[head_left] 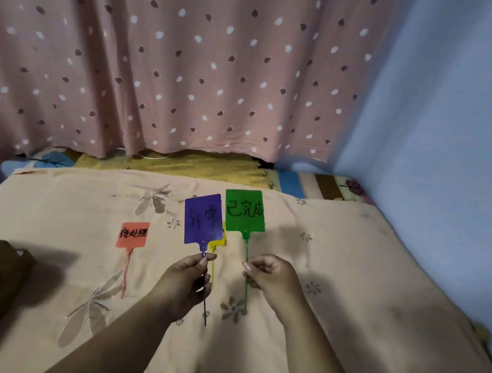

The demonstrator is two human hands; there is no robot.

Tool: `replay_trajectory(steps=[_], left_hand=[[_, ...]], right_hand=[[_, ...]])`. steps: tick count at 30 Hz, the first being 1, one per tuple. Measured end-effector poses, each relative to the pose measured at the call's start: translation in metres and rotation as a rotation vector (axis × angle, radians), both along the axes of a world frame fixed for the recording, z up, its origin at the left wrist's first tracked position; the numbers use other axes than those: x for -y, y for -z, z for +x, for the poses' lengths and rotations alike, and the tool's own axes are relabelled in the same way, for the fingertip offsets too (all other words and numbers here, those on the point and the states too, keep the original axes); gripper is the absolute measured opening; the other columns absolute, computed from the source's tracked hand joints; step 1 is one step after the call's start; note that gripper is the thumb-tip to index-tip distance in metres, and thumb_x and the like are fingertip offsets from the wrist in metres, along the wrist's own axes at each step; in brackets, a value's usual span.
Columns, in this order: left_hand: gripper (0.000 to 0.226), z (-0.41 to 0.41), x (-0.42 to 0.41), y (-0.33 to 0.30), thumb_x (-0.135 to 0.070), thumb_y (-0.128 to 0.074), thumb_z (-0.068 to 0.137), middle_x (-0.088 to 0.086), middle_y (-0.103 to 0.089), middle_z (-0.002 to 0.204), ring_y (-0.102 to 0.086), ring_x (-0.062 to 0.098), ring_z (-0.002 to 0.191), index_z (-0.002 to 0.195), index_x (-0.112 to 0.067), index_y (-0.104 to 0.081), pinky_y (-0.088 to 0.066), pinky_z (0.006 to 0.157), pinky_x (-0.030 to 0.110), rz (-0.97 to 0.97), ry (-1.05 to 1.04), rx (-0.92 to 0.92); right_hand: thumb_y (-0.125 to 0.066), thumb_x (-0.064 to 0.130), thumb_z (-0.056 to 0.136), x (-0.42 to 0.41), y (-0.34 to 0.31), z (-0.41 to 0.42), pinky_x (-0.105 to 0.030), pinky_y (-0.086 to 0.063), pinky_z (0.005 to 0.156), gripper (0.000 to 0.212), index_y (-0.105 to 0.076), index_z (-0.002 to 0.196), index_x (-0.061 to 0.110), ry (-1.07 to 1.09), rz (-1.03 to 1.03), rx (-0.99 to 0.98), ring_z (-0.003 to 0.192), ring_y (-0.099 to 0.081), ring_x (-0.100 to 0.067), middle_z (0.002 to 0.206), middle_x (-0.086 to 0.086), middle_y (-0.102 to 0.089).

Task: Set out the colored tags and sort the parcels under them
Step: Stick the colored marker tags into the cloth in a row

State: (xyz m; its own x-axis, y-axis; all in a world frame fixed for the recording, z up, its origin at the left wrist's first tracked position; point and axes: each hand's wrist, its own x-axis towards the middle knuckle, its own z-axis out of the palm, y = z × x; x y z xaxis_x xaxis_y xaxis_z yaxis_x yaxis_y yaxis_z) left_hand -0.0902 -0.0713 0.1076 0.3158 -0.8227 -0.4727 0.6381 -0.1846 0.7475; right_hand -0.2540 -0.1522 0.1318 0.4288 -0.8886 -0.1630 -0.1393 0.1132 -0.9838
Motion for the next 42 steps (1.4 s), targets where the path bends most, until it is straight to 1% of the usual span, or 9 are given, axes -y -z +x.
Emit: replay_trajectory(steps=[3,8,15,19,23,27,32,36,42], left_hand=[[0.024,-0.004,0.005,0.002,-0.009,-0.046,0.101,-0.001,-0.049,0.065,-0.044,0.012,0.065,0.101,-0.013,-0.069,-0.044,0.058,0.022,0.017,0.006,-0.001],[0.023,-0.013,0.017,0.005,-0.009,-0.045,0.102,0.0,-0.044,0.073,-0.041,0.012,0.064,0.104,-0.011,-0.067,-0.037,0.052,0.02,0.007,0.012,0.016],[0.023,-0.031,0.039,0.016,-0.014,-0.046,0.102,0.0,-0.044,0.076,-0.033,0.013,0.06,0.099,-0.013,-0.068,-0.028,0.044,0.018,0.058,-0.072,0.074],[0.023,-0.048,0.054,0.029,-0.016,-0.046,0.102,0.0,-0.045,0.079,-0.031,0.012,0.058,0.096,-0.015,-0.068,-0.026,0.043,0.018,0.093,-0.157,0.086],[0.024,-0.07,0.074,0.039,-0.014,-0.044,0.102,0.0,-0.044,0.076,-0.029,0.011,0.056,0.096,-0.014,-0.067,-0.023,0.042,0.019,0.094,-0.239,0.089],[0.024,-0.093,0.093,0.048,-0.013,-0.043,0.102,0.0,-0.042,0.076,-0.028,0.011,0.055,0.096,-0.012,-0.067,-0.023,0.041,0.019,0.11,-0.315,0.106],[0.024,-0.11,0.107,0.056,-0.013,-0.042,0.102,-0.001,-0.041,0.075,-0.028,0.011,0.054,0.095,-0.014,-0.066,-0.024,0.042,0.02,0.131,-0.345,0.102],[0.024,-0.108,0.117,0.058,-0.014,-0.043,0.101,-0.001,-0.042,0.074,-0.029,0.011,0.055,0.094,-0.015,-0.066,-0.022,0.046,0.022,0.172,-0.357,0.099],[0.025,-0.092,0.134,0.063,-0.015,-0.043,0.099,-0.002,-0.044,0.073,-0.031,0.011,0.055,0.092,-0.015,-0.068,-0.023,0.047,0.022,0.208,-0.369,0.053]], right_hand=[[-0.069,0.005,0.087,0.01,0.002,-0.017,-0.018,-0.052,0.059,0.006,-0.068,0.084,0.011,0.068,-0.019,-0.033,0.058,-0.064,-0.004,0.07,-0.001,-0.069],[-0.068,0.006,0.088,0.034,0.01,-0.038,-0.019,-0.051,0.06,0.007,-0.068,0.084,0.011,0.126,-0.027,-0.093,0.065,-0.062,-0.015,0.072,-0.005,-0.069],[-0.065,0.005,0.089,0.085,0.027,-0.063,-0.022,-0.051,0.062,0.009,-0.067,0.081,0.009,0.14,-0.021,-0.177,0.062,-0.06,-0.016,0.069,-0.005,-0.068],[-0.064,0.006,0.09,0.119,0.037,-0.076,-0.015,-0.045,0.052,0.006,-0.068,0.085,0.006,0.116,-0.018,-0.22,0.055,-0.055,-0.013,0.066,-0.002,-0.066],[-0.064,0.004,0.089,0.153,0.055,-0.088,-0.025,-0.049,0.061,0.006,-0.068,0.085,0.005,0.066,0.004,-0.262,0.056,-0.056,-0.014,0.066,-0.003,-0.066],[-0.066,0.01,0.087,0.185,0.074,-0.098,-0.035,-0.051,0.066,0.014,-0.067,0.074,0.016,0.007,0.012,-0.348,0.057,-0.059,-0.017,0.064,-0.003,-0.068],[-0.067,0.012,0.082,0.214,0.094,-0.099,-0.045,-0.056,0.079,0.018,-0.066,0.067,0.02,-0.04,0.017,-0.409,0.062,-0.063,-0.021,0.063,-0.004,-0.069],[-0.067,0.011,0.084,0.227,0.108,-0.09,-0.045,-0.057,0.079,0.02,-0.066,0.066,0.019,-0.066,0.045,-0.427,0.064,-0.064,-0.022,0.063,-0.004,-0.069],[-0.067,0.011,0.087,0.239,0.131,-0.07,-0.042,-0.057,0.08,0.015,-0.067,0.072,0.014,-0.054,0.131,-0.425,0.062,-0.062,-0.02,0.063,-0.004,-0.067]])
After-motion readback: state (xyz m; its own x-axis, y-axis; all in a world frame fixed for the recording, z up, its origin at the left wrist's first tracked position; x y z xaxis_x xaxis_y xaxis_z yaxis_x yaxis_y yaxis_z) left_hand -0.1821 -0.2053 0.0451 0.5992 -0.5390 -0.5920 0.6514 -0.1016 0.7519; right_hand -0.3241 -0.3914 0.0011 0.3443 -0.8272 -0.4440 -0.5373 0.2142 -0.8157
